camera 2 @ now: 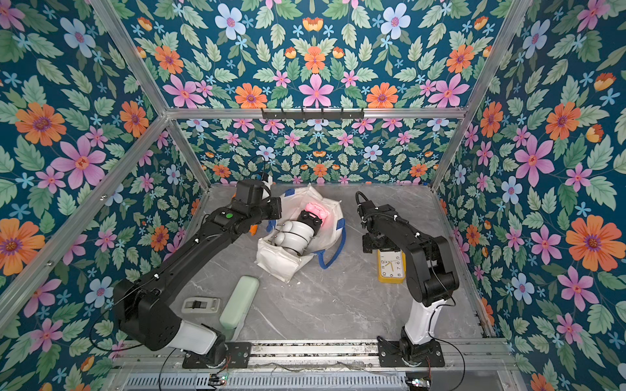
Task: Take the alarm clock out of the canvas bag
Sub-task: Place the alarm at the center of the board.
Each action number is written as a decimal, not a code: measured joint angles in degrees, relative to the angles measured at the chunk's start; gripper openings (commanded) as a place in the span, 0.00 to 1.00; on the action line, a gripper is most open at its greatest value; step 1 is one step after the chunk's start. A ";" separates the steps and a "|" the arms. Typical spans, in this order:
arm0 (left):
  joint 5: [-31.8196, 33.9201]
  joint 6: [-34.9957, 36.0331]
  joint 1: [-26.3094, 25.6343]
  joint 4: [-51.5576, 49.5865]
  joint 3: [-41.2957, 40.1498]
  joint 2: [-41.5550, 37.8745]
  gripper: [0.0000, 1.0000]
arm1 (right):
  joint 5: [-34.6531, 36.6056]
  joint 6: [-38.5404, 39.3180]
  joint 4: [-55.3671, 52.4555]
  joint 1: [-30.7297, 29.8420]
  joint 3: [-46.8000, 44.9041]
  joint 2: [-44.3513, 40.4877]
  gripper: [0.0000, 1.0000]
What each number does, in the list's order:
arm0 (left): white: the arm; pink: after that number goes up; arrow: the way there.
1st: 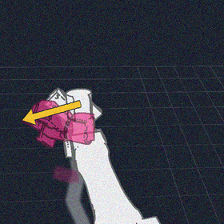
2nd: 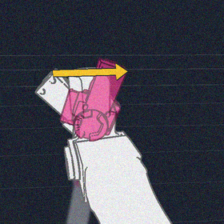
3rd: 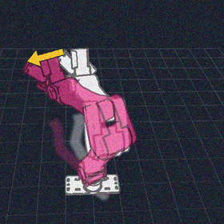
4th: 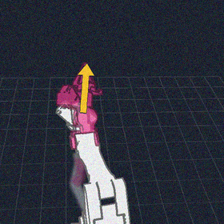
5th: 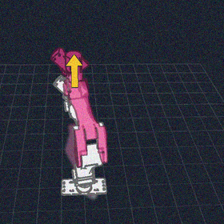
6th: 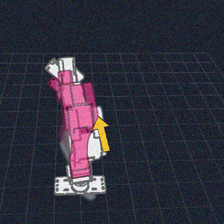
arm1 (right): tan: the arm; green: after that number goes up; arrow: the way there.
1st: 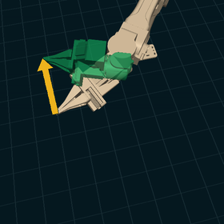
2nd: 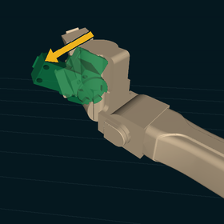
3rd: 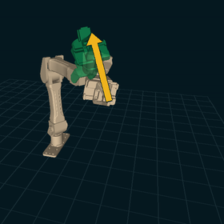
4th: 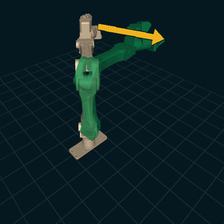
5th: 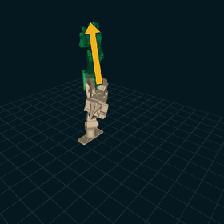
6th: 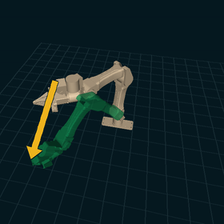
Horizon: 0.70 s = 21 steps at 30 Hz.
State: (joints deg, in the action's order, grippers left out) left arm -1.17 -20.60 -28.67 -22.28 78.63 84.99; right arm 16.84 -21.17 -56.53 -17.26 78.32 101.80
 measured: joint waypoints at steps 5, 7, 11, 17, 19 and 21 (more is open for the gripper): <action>0.02 0.44 0.00 -1.38 1.05 0.00 0.00 | -3.50 0.46 -0.52 -0.63 3.43 -7.17 0.90; 0.00 0.98 0.00 -1.86 1.49 0.04 0.00 | -5.20 0.85 -0.33 -1.31 4.83 -10.47 0.89; -0.48 1.05 0.00 -2.16 2.49 0.50 0.00 | -10.67 2.19 1.60 -3.28 5.95 -15.30 0.86; -3.30 1.46 -0.13 -2.71 4.66 1.79 0.00 | -21.22 4.11 9.42 -6.78 4.46 -21.18 0.82; -4.31 1.66 -0.15 -3.23 5.29 2.32 0.00 | -24.94 4.74 12.70 -8.74 3.74 -21.14 0.81; -5.01 1.99 -0.15 -3.52 5.75 2.75 0.00 | -27.12 5.25 15.52 -11.54 3.48 -20.26 0.82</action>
State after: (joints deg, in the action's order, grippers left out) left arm -6.17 -18.61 -28.82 -25.80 84.38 87.74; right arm -10.28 -15.92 -41.01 -28.80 81.80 81.54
